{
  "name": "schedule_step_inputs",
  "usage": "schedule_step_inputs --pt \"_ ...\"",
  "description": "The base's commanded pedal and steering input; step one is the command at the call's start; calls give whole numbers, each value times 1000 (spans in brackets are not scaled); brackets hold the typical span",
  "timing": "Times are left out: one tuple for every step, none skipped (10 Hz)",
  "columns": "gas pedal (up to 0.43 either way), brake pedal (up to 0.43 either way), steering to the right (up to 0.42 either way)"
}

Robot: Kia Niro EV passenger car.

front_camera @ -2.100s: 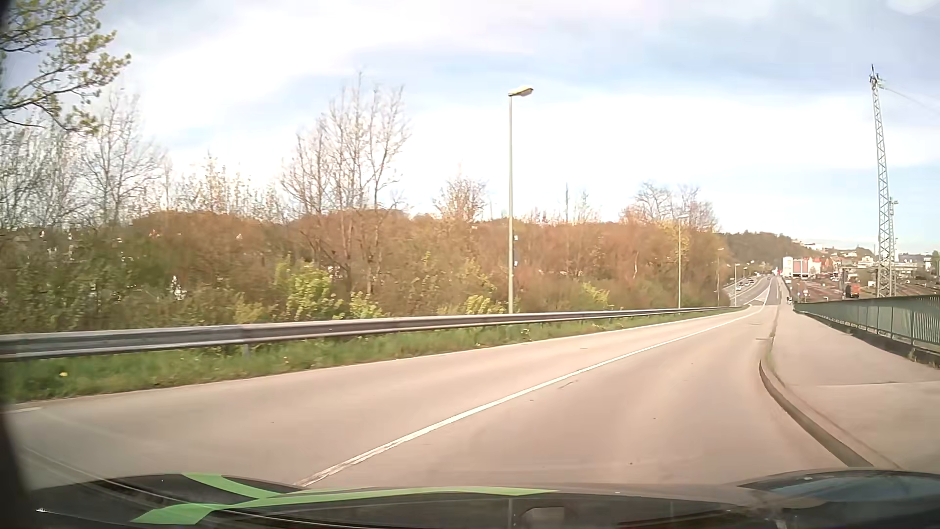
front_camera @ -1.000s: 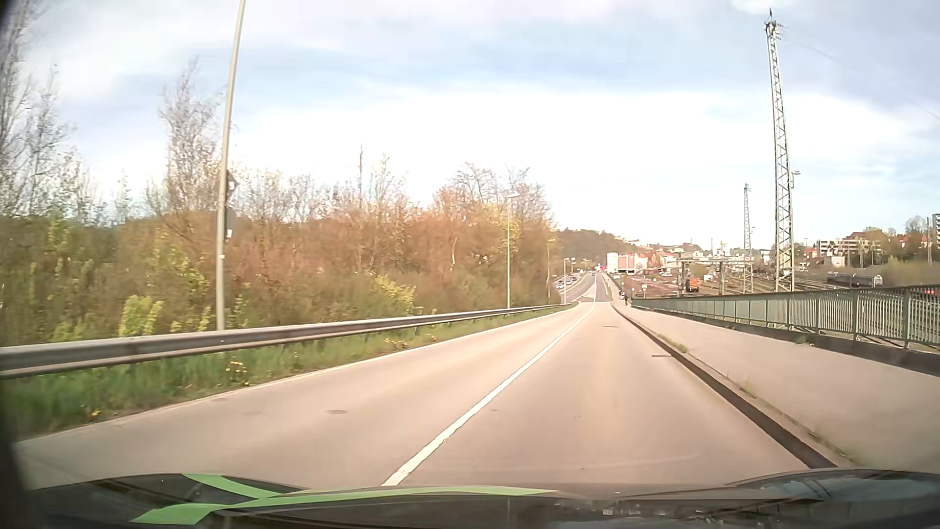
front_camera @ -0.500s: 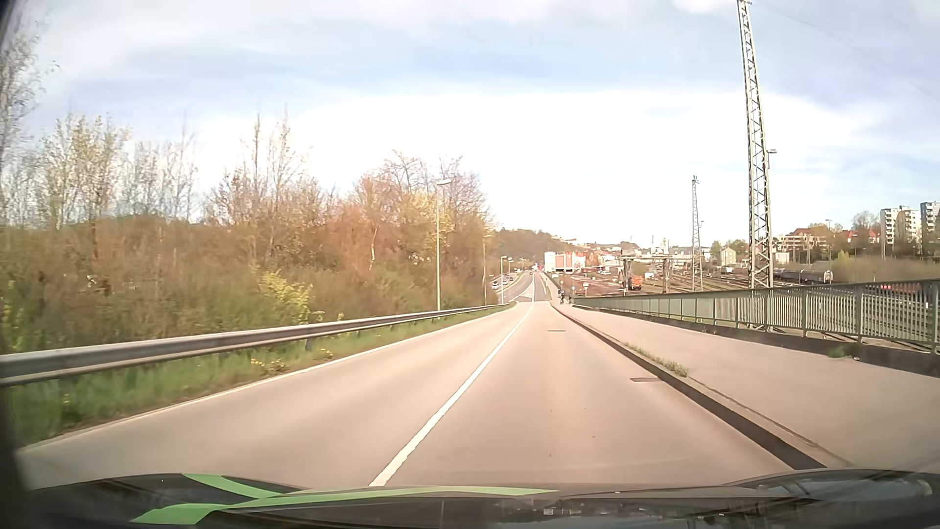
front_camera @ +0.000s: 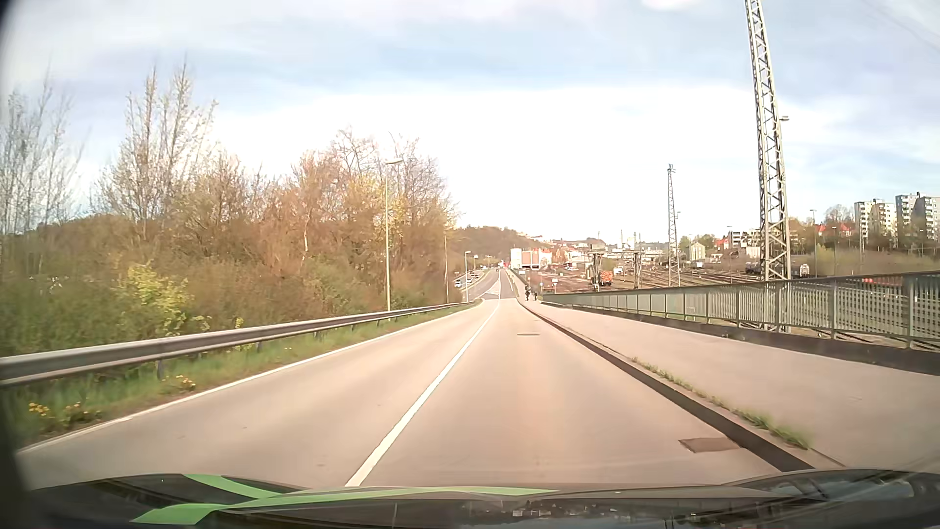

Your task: Follow the waypoints while adhering to traffic rules and regulations

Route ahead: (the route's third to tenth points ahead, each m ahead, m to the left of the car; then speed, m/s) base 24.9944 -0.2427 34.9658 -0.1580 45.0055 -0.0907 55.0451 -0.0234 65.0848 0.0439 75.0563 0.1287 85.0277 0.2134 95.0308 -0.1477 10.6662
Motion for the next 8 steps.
schedule_step_inputs --pt "169 0 10" --pt "169 0 10" --pt "150 0 8" --pt "138 0 4" --pt "138 0 1" --pt "138 0 1" --pt "150 0 0" --pt "150 0 0"
